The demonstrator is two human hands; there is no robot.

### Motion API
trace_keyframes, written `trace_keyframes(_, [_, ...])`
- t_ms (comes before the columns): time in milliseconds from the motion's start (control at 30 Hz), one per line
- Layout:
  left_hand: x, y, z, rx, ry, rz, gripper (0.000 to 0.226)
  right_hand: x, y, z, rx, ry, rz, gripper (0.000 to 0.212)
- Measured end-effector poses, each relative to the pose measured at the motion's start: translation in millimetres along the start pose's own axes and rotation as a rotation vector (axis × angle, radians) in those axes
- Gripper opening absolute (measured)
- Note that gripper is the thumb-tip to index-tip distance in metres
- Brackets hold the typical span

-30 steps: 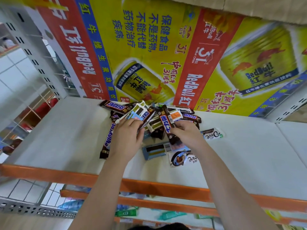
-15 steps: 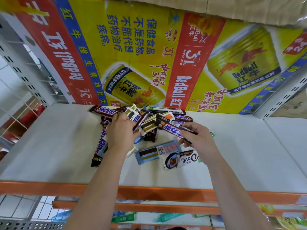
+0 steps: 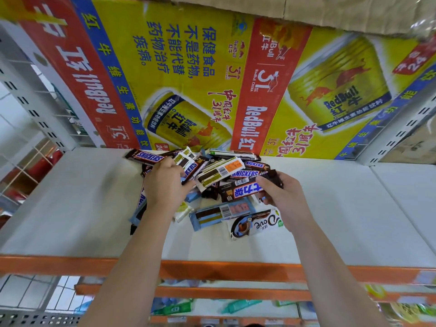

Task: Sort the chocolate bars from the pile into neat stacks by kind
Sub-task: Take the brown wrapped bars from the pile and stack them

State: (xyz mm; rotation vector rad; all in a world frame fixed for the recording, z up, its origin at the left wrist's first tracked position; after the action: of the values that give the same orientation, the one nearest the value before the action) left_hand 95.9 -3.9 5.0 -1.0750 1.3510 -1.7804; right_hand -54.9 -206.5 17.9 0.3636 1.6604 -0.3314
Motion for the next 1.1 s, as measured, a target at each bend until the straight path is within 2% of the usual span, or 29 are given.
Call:
trace_keyframes(67, [-1.3,-0.1,2.1,-0.002,0.003,-0.013,0.042,1.0,2.5,0.3,0.0,0.024,0.012,0.014])
trace_keyframes(133, [-1.6,-1.2,2.8,-0.006,0.029,0.007,0.035,1.7,4.0,0.3,-0.02,0.039,0.032,0.015])
trace_keyframes(267, [1.2,-13.2,0.9,0.097,0.072,-0.095,0.021,-1.9,5.1,-1.2,-0.073,0.023,0.073,0.016])
trace_keyframes(400, [9.2,-30.7,-5.9,0.138,0.108,-0.452,0.018,-5.9,3.2,1.5,-0.036,0.037,0.144,0.024])
trace_keyframes(500, [11.7,-32.3,-11.6,-0.012,0.058,-0.74,0.021,-7.4,1.8,1.5,-0.033,0.021,0.173,0.021])
trace_keyframes(600, [18.5,-33.1,-17.3,-0.169,-0.035,-1.106,0.013,-9.2,1.5,-1.0,-0.027,-0.002,0.215,0.017])
trace_keyframes(667, [27.1,-35.5,-23.8,-0.225,-0.086,-1.248,0.014,-9.7,0.9,-3.2,-0.022,-0.005,0.227,0.014])
trace_keyframes(733, [36.1,-37.2,-30.5,-0.273,-0.096,-1.31,0.016,-9.9,0.8,-6.4,-0.021,-0.002,0.222,0.012])
trace_keyframes(833, [46.4,-35.4,-36.4,-0.359,-0.003,-1.348,0.019,-9.6,-3.3,-13.8,0.029,0.008,0.197,0.01])
trace_keyframes(967, [62.2,-27.3,-31.8,-0.451,0.153,-1.282,0.039,-10.4,-23.6,-28.3,0.152,0.003,0.221,0.011])
trace_keyframes(1100, [96.5,-16.2,-27.6,-0.477,0.283,-1.225,0.038,-8.2,-59.0,-50.3,0.27,-0.003,0.254,0.013])
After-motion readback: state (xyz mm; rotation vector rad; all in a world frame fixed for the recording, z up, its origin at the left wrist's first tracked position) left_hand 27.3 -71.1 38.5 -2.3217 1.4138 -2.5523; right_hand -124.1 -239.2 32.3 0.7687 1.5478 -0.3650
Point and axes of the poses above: each hand's wrist, its own z-axis towards the middle knuckle, its own y-axis out of the palm, x = y × z, the point moved 1 cm from there along z, towards the middle knuckle, and after that the axes turned 10 degrees about -x, right-handed, at the moved point
